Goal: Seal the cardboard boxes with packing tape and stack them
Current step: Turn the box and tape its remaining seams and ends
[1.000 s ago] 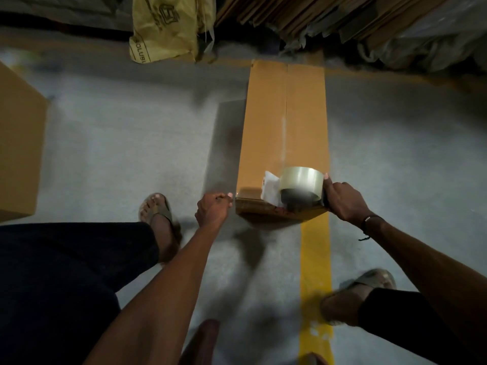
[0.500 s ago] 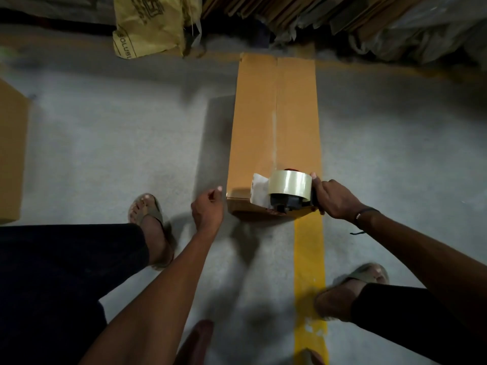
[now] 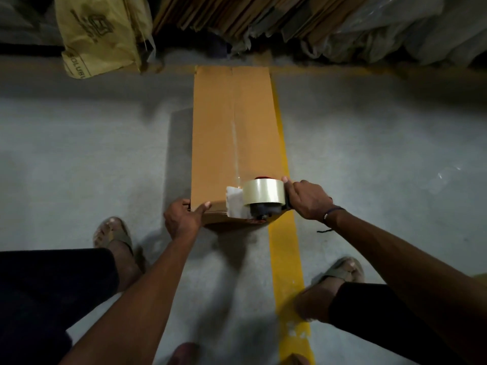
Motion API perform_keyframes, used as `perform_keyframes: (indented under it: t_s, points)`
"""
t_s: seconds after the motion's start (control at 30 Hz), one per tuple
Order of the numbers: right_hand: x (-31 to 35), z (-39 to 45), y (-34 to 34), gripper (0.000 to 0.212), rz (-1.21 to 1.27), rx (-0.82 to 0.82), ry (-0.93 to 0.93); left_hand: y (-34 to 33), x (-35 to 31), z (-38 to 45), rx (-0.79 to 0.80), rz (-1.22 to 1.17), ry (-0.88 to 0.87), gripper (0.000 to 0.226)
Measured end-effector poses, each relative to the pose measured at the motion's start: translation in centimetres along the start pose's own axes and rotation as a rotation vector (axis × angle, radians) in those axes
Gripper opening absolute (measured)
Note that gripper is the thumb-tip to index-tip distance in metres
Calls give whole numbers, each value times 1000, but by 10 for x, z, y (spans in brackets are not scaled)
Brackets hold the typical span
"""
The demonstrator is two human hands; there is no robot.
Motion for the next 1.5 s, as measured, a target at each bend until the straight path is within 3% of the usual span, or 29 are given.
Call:
perform_keyframes:
  t_s: [0.03, 0.2, 0.27, 0.37, 0.47, 0.53, 0.6, 0.67, 0.7, 0.83, 0.93, 1.03, 1.07, 1.2, 1.3, 1.5]
  points:
    - [-13, -4, 9, 51, -17, 5, -70, 0, 0, -1, -5, -3, -10, 53]
    - [-87, -26, 42, 131, -184, -54, -129, 2, -5, -11, -19, -3, -27, 51]
    - [-98, -28, 39, 143, -175, -7, -108, 3, -6, -10, -2, 18, -25, 52]
    - [-96, -28, 37, 140, -171, 21, -121, 2, -10, -14, -42, 181, -106, 52]
    - [-97, -28, 37, 134, -114, 0, -135, -11, -26, -25, -84, 242, -334, 42]
    - [-97, -27, 38, 121, -92, 10, -159, -32, -46, -37, 106, 128, -434, 36]
    - [-97, -25, 37, 92, -84, 33, -201, -60, -66, -51, 329, 29, -455, 27]
    - [-101, -22, 35, 69, -40, 25, -227, -87, -83, -63, 487, -71, -419, 19]
    - [-103, -21, 34, 66, -15, 17, -228, -99, -88, -68, 534, -103, -388, 16]
    - [-109, -19, 31, 64, 63, 41, -243, -126, -94, -80, 568, -129, -333, 21]
    - [-110, -17, 32, 77, 72, 65, -239, -130, -93, -81, 551, -137, -323, 24]
    - [-119, -14, 33, 105, 28, 70, -153, -133, -92, -82, 560, -196, -264, 35]
    - [-124, -15, 33, 105, 13, 80, -141, -134, -91, -81, 569, -218, -249, 43]
    - [-130, -19, 34, 60, -24, 56, -211, -143, -91, -79, 638, -285, -174, 78]
    - [-123, -17, 29, 57, -26, 73, -178, -153, -99, -75, 657, -274, -98, 98]
    - [-114, -2, 36, 61, -33, 155, -136, -157, -123, -75, 659, -259, 49, 102]
Point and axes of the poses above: each hand's wrist, its own z-axis towards the middle knuckle, its own y-axis out of the back of the hand, x = y × z, the point moved 1 cm from there along z, towards the middle knuckle, and after that the axes turned 1 degree about -y, right-handed, at the moved point
